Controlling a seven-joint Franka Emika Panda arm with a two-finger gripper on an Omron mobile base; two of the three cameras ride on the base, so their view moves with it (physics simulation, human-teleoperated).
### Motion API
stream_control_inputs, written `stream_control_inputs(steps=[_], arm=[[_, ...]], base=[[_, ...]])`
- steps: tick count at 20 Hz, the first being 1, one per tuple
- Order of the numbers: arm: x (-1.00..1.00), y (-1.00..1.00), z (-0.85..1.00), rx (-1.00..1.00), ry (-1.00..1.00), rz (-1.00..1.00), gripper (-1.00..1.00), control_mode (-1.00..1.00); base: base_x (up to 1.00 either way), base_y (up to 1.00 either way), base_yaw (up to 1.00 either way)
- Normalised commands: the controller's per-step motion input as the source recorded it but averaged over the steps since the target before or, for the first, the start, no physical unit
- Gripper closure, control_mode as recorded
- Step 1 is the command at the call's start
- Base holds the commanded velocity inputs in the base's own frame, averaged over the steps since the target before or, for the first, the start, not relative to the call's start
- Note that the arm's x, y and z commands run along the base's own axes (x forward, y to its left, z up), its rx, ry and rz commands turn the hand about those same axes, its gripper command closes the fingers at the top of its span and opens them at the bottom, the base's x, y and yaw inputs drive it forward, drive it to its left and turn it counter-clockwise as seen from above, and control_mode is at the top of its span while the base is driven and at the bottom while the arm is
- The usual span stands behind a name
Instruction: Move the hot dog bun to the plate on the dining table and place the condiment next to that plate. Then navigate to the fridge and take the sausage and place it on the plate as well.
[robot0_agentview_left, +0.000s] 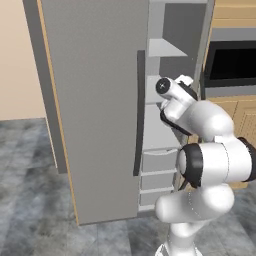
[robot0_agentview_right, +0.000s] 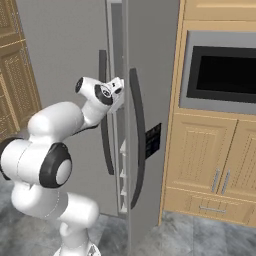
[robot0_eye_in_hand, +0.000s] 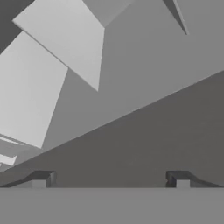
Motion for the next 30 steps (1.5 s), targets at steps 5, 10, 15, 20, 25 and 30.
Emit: stream_control_inputs(steps=[5, 10, 15, 20, 25, 30], arm=[[-0.22, -0.79, 0.01, 0.0, 0.0, -0.08, -1.0, -1.0], [0.0, -0.77, 0.03, 0.01, 0.0, -0.02, -1.0, -1.0], [0.0, -0.75, 0.0, 0.03, 0.0, 0.0, -1.0, -1.0], [0.0, -0.25, -0.01, 0.02, 0.0, 0.0, -1.0, -1.0], [-0.21, 0.41, 0.0, 0.01, -0.11, 0.0, -1.0, -1.0], [-0.11, 0.97, -0.03, 0.05, -0.08, 0.0, -1.0, -1.0]], base=[[0.0, 0.0, 0.0], [0.0, 0.0, 0.0], [0.0, 0.0, 0.0], [0.0, 0.0, 0.0], [0.0, 0.0, 0.0], [0.0, 0.0, 0.0]])
